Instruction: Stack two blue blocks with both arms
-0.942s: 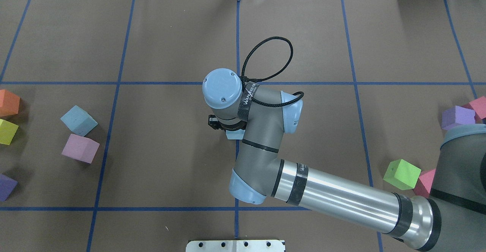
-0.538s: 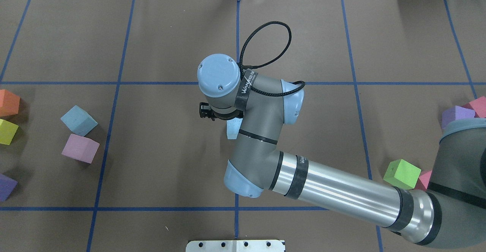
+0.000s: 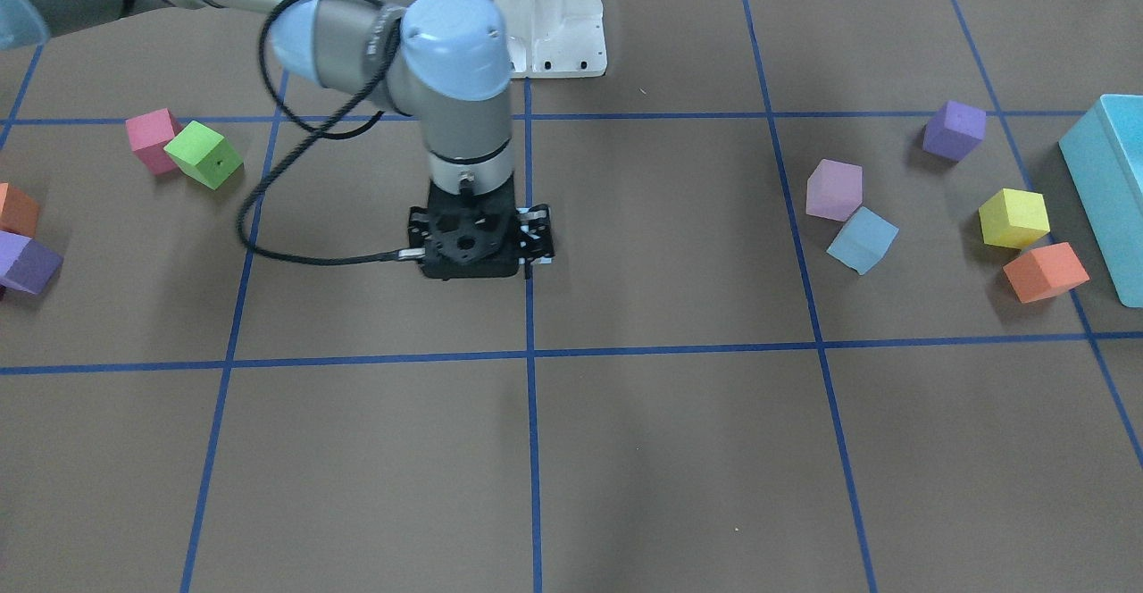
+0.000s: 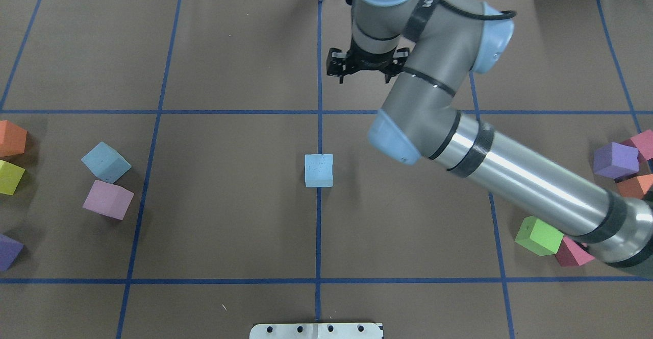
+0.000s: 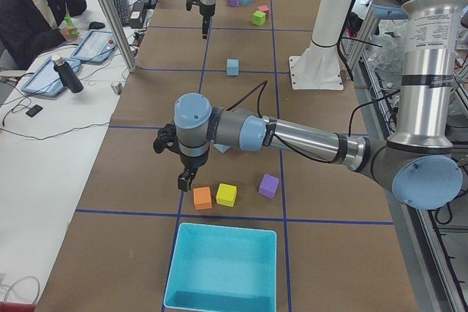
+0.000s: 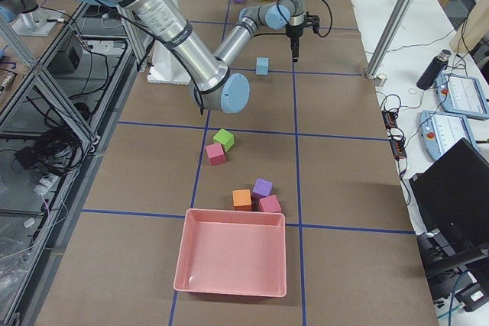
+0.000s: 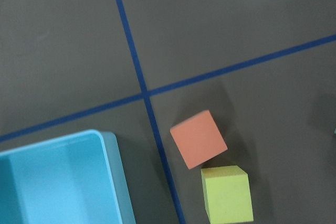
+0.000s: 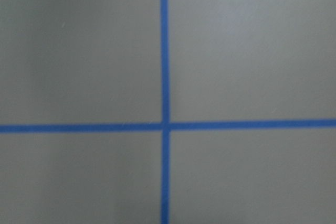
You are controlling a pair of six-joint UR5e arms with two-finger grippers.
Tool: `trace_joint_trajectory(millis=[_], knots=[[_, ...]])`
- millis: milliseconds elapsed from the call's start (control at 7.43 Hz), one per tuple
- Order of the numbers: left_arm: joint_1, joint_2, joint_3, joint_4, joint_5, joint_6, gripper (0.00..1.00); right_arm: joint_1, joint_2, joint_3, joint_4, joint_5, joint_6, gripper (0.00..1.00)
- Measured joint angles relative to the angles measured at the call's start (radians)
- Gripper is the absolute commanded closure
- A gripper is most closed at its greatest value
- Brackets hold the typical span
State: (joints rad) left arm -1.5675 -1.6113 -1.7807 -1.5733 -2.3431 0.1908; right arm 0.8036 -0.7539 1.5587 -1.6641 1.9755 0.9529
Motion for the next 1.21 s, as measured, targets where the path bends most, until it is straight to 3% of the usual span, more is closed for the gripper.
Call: trace_joint_trajectory(millis=[269, 538, 942, 1212], knots=[[0.001, -0.079, 0.018, -0.077, 0.029, -0.135, 0.01, 0.167, -0.105, 0.04, 0.008, 0.091, -0.217, 0.0], [0.023, -0.085, -0.007, -0.171, 0.034, -0.311, 0.01, 0.276, -0.193, 0.053, 0.024, 0.151, -0.376, 0.0], [0.173, -0.08, -0.007, -0.308, 0.043, -0.352, 0.02, 0.49, -0.4, 0.074, 0.019, 0.283, -0.698, 0.0], [0.25, -0.078, -0.007, -0.346, 0.043, -0.358, 0.02, 0.611, -0.571, 0.075, 0.021, 0.285, -0.888, 0.0]])
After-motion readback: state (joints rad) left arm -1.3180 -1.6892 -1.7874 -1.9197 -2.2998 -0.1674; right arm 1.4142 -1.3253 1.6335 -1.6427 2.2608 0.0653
